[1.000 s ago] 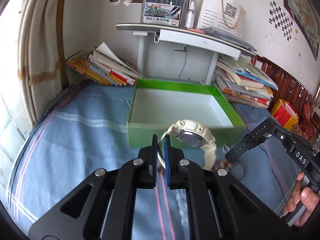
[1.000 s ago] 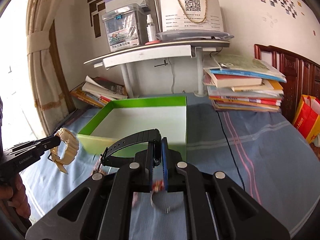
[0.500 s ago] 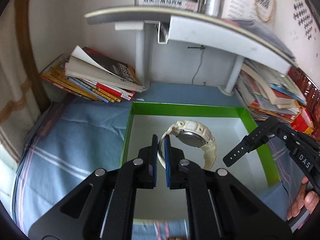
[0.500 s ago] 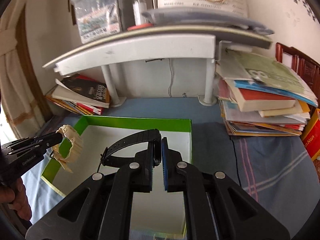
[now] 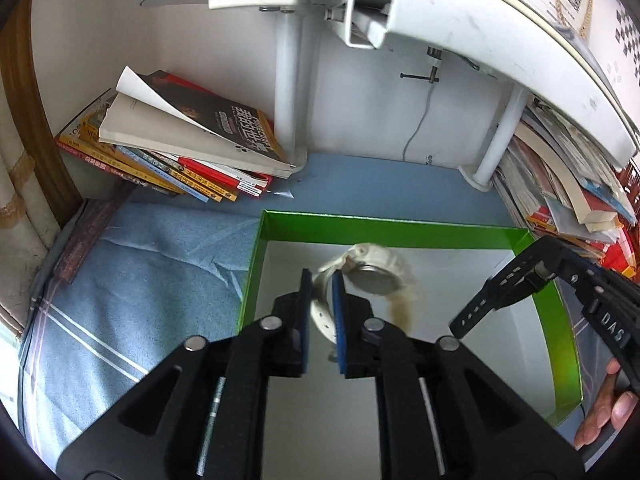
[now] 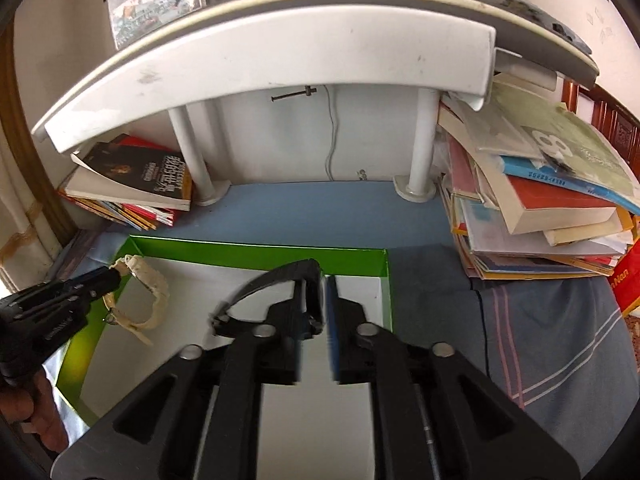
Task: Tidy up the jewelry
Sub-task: 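Open the left gripper over the box while the right gripper releases the black watch inside, then withdraw both open grippers from the green box back over the jewelry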
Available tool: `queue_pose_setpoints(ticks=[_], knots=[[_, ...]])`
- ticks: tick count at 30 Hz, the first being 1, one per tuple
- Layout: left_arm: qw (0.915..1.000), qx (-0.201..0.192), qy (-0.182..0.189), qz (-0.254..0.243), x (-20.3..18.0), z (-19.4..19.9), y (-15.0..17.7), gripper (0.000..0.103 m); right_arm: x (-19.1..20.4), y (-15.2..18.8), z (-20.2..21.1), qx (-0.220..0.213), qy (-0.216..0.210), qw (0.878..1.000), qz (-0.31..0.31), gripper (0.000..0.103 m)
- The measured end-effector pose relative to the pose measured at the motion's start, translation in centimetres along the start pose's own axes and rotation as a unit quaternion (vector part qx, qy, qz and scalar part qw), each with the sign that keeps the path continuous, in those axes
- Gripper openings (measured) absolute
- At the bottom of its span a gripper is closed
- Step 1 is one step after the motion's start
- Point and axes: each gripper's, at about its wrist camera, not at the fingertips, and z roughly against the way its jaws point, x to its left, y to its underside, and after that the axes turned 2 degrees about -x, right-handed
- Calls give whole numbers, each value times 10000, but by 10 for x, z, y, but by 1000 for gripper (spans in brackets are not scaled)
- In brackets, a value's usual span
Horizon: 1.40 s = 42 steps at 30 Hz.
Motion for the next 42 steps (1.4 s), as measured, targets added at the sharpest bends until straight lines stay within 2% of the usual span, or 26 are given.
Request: queue_pose_setpoints(ticks=[1, 2, 4, 5, 8, 10, 11, 13, 15, 20, 22, 28, 30, 37, 42], knots=[[10000, -80, -8, 52, 1, 3, -1, 31, -1, 1, 1, 27, 43, 10000, -22, 45], [9996, -267, -72, 110, 4, 11, -2, 58, -3, 2, 4, -41, 15, 10000, -63, 51], [9980, -605, -103, 132, 6, 27, -1, 72, -8, 6, 21, -329, -27, 9994, -121, 58], [9971, -740, -92, 116, 7, 38, 0, 72, -11, 8, 30, -429, 5, 9990, -125, 63], [9958, -908, -19, 120, 14, 72, 7, 73, -26, 17, 66, -772, -106, 9966, -264, 65], [9938, -1108, 12, 113, 20, 100, 17, 77, -28, 25, 98, -1021, -99, 9943, -280, 69], [9924, -1226, 34, 121, 24, 118, 26, 79, -30, 31, 117, -1193, -133, 9922, -331, 70], [9898, -1408, 127, 150, 29, 151, 48, 82, -32, 44, 150, -1472, -224, 9878, -451, 80], [9879, -1531, 173, 181, 33, 179, 71, 87, -33, 64, 184, -1726, -256, 9830, -568, 82], [9875, -1565, 187, -6, 24, 222, 131, 88, -26, 116, 233, -1801, -431, 9805, -653, 84], [9876, -1565, 109, -96, 19, 232, 152, 88, -18, 139, 245, -1748, -401, 9821, -583, 85], [9906, -1330, 282, -140, 7, 246, 210, 88, 5, 199, 254, -1584, -108, 9873, -66, 85], [9916, -1259, 244, -167, 3, 246, 224, 88, 3, 214, 255, -1506, -118, 9884, -165, 85], [9936, -1046, 353, -239, -1, 248, 262, 88, 3, 241, 262, -1438, -182, 9893, -187, 85], [9940, -1007, 356, -254, -2, 248, 267, 88, 5, 249, 262, -1382, -227, 9900, -173, 85]])
